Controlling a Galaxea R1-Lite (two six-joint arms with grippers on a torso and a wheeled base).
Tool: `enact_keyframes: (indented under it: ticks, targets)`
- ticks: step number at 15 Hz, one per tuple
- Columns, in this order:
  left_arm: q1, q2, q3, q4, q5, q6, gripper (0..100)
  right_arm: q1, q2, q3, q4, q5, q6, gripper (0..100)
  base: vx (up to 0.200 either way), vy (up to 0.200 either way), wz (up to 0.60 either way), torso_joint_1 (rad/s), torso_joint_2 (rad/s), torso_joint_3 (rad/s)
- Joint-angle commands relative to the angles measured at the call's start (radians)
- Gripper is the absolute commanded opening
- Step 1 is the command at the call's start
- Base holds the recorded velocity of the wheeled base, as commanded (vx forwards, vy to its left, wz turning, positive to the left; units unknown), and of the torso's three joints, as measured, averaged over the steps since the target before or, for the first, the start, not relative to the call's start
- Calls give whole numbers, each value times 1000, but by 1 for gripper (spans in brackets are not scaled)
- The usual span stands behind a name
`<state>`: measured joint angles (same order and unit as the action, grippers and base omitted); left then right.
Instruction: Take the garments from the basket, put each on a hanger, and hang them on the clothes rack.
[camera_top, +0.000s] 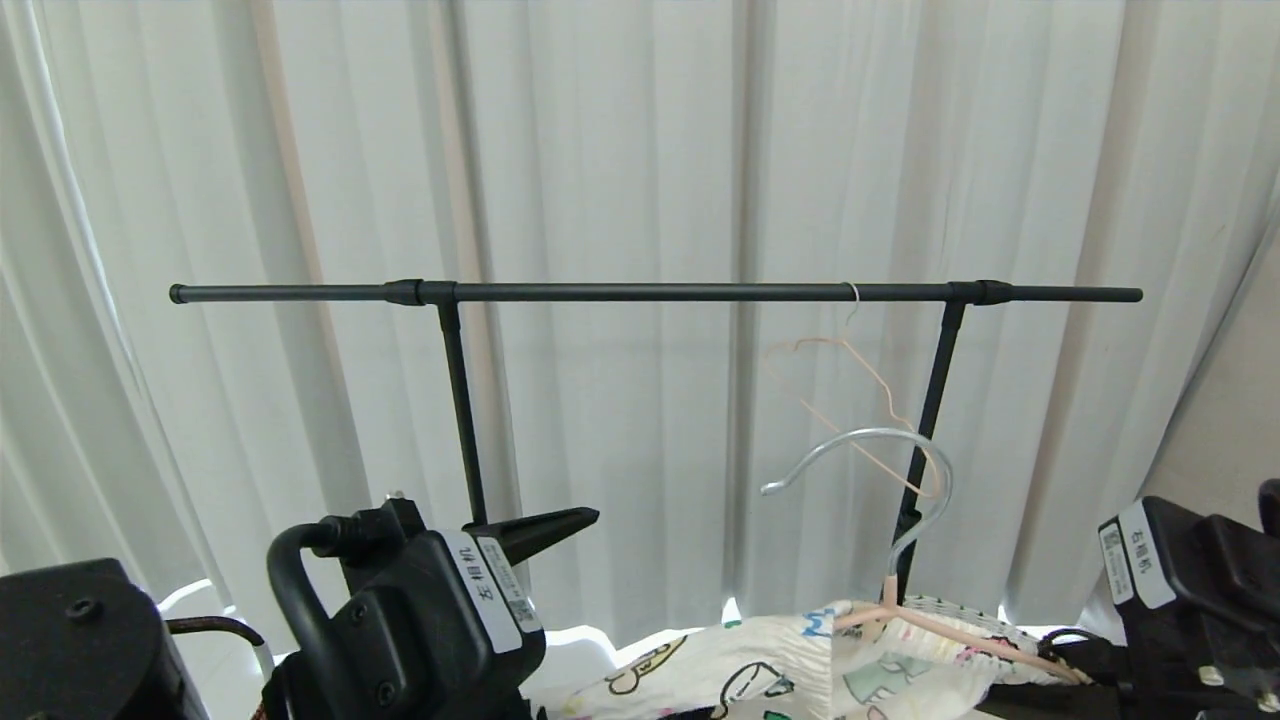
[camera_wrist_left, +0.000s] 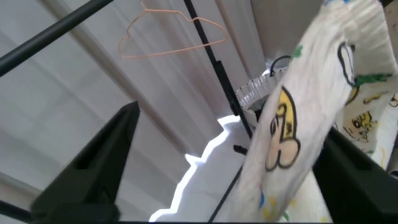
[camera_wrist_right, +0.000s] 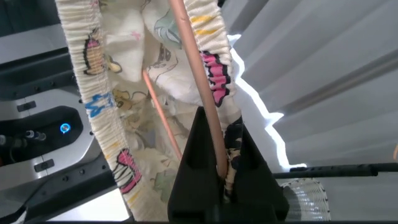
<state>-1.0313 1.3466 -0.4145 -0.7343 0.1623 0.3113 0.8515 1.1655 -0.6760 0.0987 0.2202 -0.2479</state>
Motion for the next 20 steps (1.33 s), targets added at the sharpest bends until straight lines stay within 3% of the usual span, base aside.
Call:
enact_keyframes:
  ticks: [1,5,8,12,15,17,20]
  targets:
    - [0,-21,16,1,2,0,100,-11,-33,4,-1,-1,22,0,0,0,0,0,0,0]
    - [14,-63,52,1,2,0,100,-86,-70,16,1,-27,27,0,0,0,0,0,0,0]
    - [103,-95,97,1,0,-8,100,-112,-96,36,1,-28,27,0,0,0,0,0,0,0]
    - [257,-101,275,1,-10,-52,100,-123,-113,38,-2,-28,25,0,0,0,0,0,0,0]
    - [267,-81,350,1,-72,-98,100,-118,-121,35,-2,-28,21,0,0,0,0,0,0,0]
    - [269,-75,342,1,-158,-109,100,-117,-125,33,-2,-25,-8,0,0,0,0,0,0,0]
    - [329,-30,309,1,-178,-110,100,-104,-139,36,-2,-21,-31,0,0,0,0,0,0,0]
